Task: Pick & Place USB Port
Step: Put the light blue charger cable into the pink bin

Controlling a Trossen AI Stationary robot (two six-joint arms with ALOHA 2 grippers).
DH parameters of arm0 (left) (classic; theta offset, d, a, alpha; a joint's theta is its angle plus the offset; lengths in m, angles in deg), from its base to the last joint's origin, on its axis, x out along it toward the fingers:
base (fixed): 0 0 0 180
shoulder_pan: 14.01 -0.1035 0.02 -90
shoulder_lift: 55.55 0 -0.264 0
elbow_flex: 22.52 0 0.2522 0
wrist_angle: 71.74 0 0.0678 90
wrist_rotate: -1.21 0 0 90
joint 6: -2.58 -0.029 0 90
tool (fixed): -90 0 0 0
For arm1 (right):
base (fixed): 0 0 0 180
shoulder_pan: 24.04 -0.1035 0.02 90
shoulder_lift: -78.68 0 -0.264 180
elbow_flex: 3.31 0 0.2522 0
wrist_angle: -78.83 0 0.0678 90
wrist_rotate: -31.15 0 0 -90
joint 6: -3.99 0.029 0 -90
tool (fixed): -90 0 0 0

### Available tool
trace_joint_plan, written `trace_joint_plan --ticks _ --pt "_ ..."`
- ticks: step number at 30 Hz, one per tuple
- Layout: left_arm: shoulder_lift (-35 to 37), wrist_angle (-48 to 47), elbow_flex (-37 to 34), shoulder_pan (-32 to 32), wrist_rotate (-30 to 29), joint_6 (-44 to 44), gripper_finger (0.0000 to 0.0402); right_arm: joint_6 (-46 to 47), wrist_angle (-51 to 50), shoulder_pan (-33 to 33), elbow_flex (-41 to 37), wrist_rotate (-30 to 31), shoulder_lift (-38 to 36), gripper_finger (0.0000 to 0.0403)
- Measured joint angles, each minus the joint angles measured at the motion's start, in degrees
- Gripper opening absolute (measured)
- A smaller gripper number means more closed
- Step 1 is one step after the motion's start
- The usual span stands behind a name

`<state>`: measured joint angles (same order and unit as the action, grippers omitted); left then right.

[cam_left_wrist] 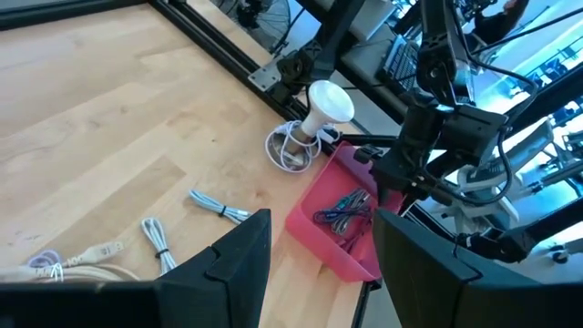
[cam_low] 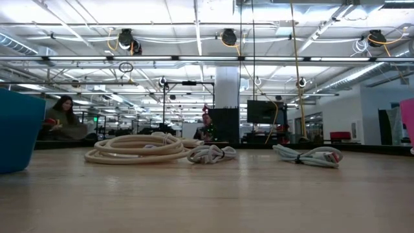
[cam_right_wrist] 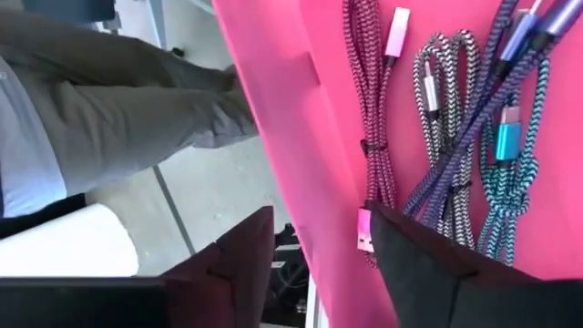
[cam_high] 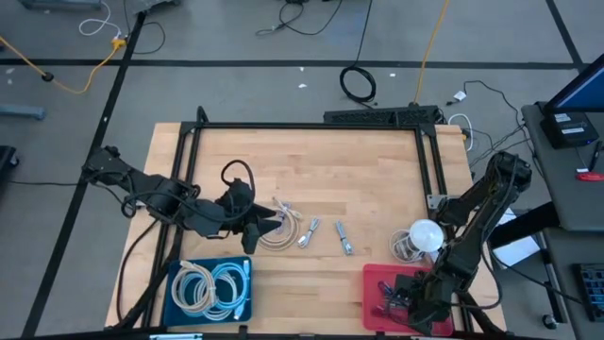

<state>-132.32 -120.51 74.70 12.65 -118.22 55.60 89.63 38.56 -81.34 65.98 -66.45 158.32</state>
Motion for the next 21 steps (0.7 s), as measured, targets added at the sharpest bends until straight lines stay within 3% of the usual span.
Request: trace_joint_plan --ticks 7,21 --pt "0.0 0.0 0.0 0.0 -0.6 0.0 0.0195 -4.6 -0.4 7.5 0.0 1.0 -2.0 0.0177" --pt "0.0 0.1 0.0 -0.1 -0.6 1.0 0.0195 -27.9 15.2 34.4 0.1 24.3 -13.6 0.0151"
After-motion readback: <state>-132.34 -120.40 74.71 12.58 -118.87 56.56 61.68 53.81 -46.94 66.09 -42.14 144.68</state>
